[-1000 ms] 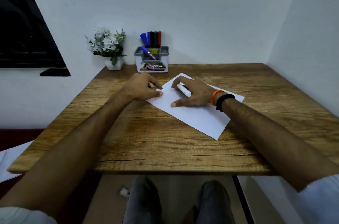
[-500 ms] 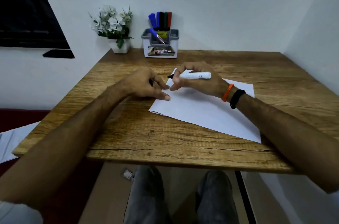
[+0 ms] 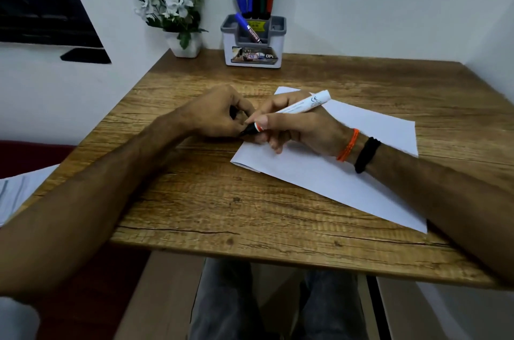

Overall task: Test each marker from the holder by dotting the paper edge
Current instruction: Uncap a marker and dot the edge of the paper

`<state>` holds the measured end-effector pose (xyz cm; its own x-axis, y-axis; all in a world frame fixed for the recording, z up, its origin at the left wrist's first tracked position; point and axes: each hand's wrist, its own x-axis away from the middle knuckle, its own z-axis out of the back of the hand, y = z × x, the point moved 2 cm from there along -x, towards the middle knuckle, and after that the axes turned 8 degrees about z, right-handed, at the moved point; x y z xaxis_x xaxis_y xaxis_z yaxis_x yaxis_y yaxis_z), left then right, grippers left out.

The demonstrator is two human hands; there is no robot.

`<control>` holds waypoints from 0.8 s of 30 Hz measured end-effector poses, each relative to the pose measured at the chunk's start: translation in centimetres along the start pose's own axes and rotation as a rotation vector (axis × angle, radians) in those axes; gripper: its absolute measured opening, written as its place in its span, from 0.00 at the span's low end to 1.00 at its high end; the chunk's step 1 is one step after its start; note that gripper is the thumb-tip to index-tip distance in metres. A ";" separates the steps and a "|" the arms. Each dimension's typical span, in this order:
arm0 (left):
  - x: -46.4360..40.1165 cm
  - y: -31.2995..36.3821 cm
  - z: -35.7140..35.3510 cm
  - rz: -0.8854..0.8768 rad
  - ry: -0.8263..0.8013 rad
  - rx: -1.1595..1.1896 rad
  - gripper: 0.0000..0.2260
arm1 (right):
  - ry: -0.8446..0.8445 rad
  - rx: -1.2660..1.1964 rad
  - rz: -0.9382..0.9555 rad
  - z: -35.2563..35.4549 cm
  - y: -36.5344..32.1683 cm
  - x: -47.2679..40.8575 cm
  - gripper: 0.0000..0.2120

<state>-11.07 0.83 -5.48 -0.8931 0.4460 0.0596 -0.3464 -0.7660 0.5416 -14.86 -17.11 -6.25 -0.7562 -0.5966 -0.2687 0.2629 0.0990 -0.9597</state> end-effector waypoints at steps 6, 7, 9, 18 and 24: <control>0.0 -0.4 0.1 -0.057 -0.082 0.046 0.11 | 0.004 0.151 0.036 -0.6 0.7 0.0 0.08; 0.0 -0.5 0.3 -0.067 -0.130 0.056 0.13 | 0.015 0.161 0.039 -0.6 0.8 0.0 0.08; 0.1 -0.7 0.8 -0.069 -0.223 0.068 0.18 | 0.007 0.192 0.042 -0.5 0.7 0.2 0.09; 0.1 -1.1 1.0 -0.026 -0.280 0.149 0.24 | -0.008 0.257 0.024 -0.7 0.9 0.5 0.07; 0.1 -1.1 0.9 -0.041 -0.270 0.161 0.24 | -0.011 0.256 0.010 -0.9 0.7 0.6 0.08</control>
<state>-10.53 2.13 -5.27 -0.7631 0.5985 0.2440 -0.3116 -0.6714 0.6724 -15.65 -16.69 -7.16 -0.7467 -0.6053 -0.2755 0.4141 -0.0990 -0.9048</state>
